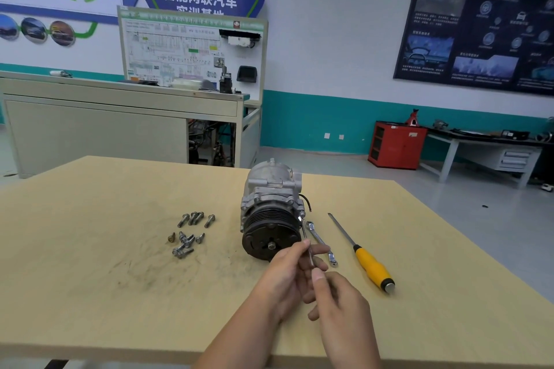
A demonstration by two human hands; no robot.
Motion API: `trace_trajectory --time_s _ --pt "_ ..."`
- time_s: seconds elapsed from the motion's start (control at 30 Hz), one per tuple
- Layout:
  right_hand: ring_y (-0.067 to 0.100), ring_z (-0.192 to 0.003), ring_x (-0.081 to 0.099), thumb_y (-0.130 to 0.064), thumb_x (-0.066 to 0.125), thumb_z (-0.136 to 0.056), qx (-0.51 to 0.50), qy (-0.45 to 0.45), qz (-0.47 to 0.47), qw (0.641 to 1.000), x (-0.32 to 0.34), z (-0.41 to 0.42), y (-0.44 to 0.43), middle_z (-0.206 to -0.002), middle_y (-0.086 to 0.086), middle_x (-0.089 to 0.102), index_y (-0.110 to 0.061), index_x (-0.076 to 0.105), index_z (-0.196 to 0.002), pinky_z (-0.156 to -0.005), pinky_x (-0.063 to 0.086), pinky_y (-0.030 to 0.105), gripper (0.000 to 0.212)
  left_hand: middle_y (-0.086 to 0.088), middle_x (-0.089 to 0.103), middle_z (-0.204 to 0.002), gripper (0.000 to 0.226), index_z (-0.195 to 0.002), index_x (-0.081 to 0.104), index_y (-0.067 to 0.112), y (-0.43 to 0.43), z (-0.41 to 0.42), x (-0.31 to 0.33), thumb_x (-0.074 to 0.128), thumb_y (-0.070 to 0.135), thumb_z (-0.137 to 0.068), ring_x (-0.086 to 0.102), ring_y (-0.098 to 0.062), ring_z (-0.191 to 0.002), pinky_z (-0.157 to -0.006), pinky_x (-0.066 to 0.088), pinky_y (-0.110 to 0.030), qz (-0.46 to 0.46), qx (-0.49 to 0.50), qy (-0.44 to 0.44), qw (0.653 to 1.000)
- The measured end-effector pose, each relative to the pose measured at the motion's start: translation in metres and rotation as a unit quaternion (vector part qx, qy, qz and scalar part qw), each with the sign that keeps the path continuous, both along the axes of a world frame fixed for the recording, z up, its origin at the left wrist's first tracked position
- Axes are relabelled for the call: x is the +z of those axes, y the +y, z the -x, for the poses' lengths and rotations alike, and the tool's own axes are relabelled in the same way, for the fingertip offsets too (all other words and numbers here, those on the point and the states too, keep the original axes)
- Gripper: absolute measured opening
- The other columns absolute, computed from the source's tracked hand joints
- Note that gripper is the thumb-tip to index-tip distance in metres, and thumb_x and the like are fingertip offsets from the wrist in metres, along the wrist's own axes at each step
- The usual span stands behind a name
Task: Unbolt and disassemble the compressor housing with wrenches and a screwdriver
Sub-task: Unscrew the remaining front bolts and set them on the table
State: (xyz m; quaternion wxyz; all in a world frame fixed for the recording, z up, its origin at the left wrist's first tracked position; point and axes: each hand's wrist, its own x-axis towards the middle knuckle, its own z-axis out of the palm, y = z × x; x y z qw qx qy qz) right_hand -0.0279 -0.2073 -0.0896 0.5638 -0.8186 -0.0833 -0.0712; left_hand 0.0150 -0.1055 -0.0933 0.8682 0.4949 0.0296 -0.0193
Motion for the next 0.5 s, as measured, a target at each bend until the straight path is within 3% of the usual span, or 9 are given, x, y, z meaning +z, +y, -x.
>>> trace_trajectory --time_s 0.1,0.3,0.5 --pt "0.006 -0.051 0.055 -0.03 0.056 -0.091 0.008 0.021 -0.006 1.0 0.0002 0.0002 0.0004 -0.061 -0.001 0.065 -0.023 0.06 -0.072 -0.052 0.041 0.013 0.021 -0.006 0.06 -0.056 0.046 -0.077 0.075 0.006 0.0001 0.0022 0.0022 0.039 0.023 -0.099 0.054 -0.015 -0.042 -0.042 0.041 -0.019 0.003 -0.008 0.001 1.0" --pt "0.004 -0.05 0.054 -0.029 0.057 -0.091 0.004 0.004 0.006 1.0 -0.0015 0.0007 0.0019 -0.057 -0.004 0.062 -0.025 0.059 -0.07 -0.052 0.042 0.013 0.022 -0.006 0.058 -0.055 0.042 -0.086 0.073 0.003 -0.001 0.0032 0.0025 0.039 0.024 -0.1 0.053 -0.016 -0.04 -0.038 0.039 -0.015 0.018 -0.02 -0.009 1.0" --pt "0.003 -0.051 0.055 -0.027 0.059 -0.089 -0.002 -0.003 0.026 1.0 -0.0063 0.0006 0.0011 -0.054 -0.007 0.062 -0.027 0.059 -0.067 -0.054 0.043 0.013 0.022 -0.007 0.058 -0.053 0.052 -0.07 0.076 0.007 -0.0029 0.003 0.0026 0.036 0.021 -0.1 0.051 -0.015 -0.039 -0.042 0.041 -0.018 -0.017 0.003 -0.006 1.0"
